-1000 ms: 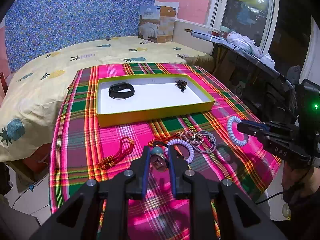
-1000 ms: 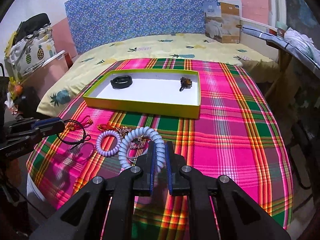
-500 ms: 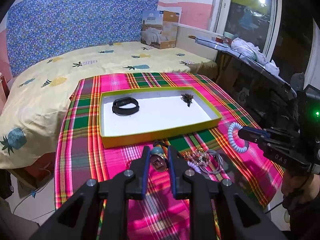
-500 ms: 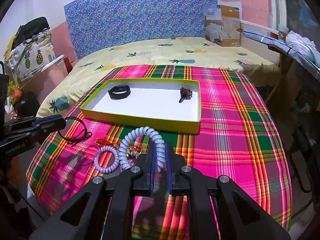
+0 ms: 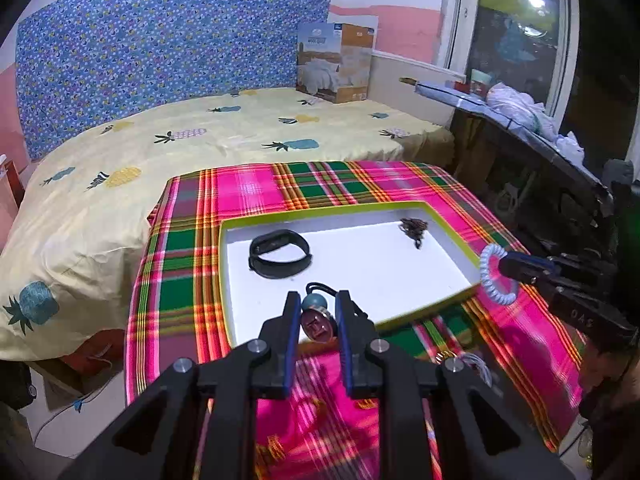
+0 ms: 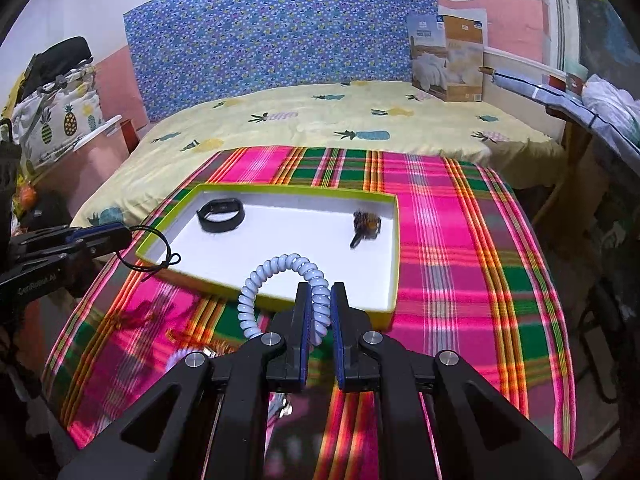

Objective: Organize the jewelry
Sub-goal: 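Lift and carry the necklace and white coil over the tray with both tools, then open the right tool to drop the white coil while the left tool releases the necklace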

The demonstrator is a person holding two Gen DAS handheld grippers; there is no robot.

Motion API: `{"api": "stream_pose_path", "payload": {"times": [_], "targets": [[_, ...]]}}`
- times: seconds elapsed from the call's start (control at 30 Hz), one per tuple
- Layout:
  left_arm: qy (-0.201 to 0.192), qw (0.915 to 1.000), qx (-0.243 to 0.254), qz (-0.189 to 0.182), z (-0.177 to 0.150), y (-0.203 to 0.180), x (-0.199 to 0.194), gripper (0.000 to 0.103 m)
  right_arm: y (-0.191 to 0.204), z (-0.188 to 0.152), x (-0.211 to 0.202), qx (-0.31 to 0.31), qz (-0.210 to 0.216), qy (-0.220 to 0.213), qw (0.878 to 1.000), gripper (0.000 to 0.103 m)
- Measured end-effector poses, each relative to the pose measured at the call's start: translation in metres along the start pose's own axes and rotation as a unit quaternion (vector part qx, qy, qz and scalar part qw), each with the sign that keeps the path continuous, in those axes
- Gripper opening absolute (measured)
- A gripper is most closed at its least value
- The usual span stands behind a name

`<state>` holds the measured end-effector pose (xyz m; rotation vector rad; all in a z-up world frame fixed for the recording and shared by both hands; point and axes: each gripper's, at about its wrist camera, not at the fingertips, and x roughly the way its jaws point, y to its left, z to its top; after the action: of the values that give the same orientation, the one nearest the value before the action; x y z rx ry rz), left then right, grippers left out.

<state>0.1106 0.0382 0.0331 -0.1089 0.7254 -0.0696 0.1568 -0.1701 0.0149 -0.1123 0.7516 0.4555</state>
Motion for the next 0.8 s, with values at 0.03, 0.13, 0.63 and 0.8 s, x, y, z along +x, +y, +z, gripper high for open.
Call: {"api": "stream_pose_path", "payload": {"times": [0.03, 0.13, 0.63, 0.8], "targets": [[0.002, 1.0, 0.0, 0.003, 0.002, 0.002, 0.004, 0.018, 0.0, 0.003, 0.002, -0.001, -0.001, 0.0, 1.0, 0.01], [0.007, 0.9999, 0.001, 0.01, 0.007, 0.007, 0.017, 0.018, -0.003, 0.012, 0.016, -0.002, -0.003, 0.003, 1.0, 0.01], [0.049, 0.9981, -0.008, 0.037, 0.002, 0.025, 0.065, 0.018, -0.024, 0.021, 0.085, 0.001, -0.03, 0.063, 0.998, 0.01], [0.062, 0.997, -0.004, 0.045, -0.001, 0.024, 0.074, 0.018, -0.023, 0.021, 0.098, -0.007, -0.043, 0.079, 0.996, 0.01]]}}
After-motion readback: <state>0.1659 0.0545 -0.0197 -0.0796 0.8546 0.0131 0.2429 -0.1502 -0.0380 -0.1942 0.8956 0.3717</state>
